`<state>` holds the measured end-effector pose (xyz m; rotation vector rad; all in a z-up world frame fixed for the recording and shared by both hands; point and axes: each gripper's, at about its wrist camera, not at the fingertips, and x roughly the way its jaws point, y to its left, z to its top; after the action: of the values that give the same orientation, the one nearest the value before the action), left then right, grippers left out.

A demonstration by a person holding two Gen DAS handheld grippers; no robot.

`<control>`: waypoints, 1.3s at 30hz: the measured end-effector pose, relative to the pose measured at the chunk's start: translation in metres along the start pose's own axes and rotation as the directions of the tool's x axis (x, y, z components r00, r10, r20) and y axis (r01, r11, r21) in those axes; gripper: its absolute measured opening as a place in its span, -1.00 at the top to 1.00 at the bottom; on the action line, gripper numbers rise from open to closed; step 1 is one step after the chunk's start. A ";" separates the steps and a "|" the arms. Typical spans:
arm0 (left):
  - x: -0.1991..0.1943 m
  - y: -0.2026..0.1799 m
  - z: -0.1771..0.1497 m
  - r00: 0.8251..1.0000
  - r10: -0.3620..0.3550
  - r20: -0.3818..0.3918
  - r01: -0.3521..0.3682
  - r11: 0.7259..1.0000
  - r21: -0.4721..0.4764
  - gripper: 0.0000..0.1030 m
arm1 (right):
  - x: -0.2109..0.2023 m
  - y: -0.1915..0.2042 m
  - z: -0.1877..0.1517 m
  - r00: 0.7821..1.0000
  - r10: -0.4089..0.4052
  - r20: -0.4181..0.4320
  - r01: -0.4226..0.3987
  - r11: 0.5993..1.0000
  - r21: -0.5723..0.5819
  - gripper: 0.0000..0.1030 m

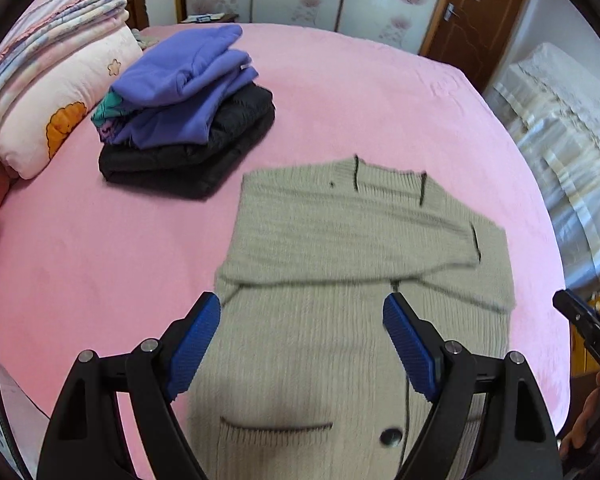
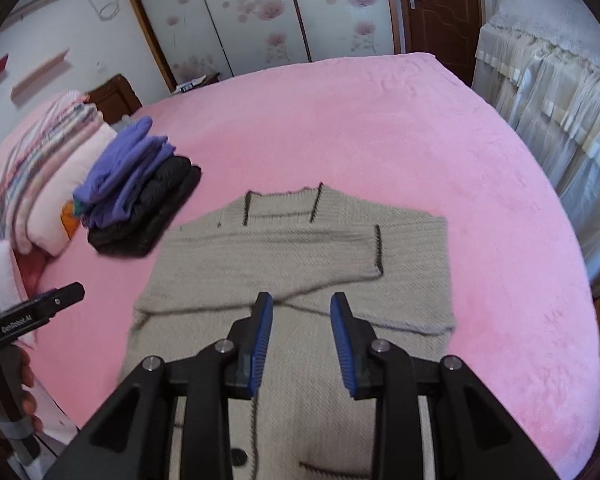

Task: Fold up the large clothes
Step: 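Move both tools open to the ribbed hem of the cardigan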

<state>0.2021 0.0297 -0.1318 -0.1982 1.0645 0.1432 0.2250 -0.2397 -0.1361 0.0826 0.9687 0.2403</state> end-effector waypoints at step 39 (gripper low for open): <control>0.053 0.142 -0.292 0.980 -0.016 -0.197 0.021 1.000 0.022 -0.60 | -0.020 -0.109 -0.339 0.939 -0.090 -0.331 0.166 0.964 0.207 0.42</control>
<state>-0.0518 0.1022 -0.3290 -0.2038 1.2601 0.0954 -0.0471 -0.3631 -0.3309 0.1983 1.3193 0.0161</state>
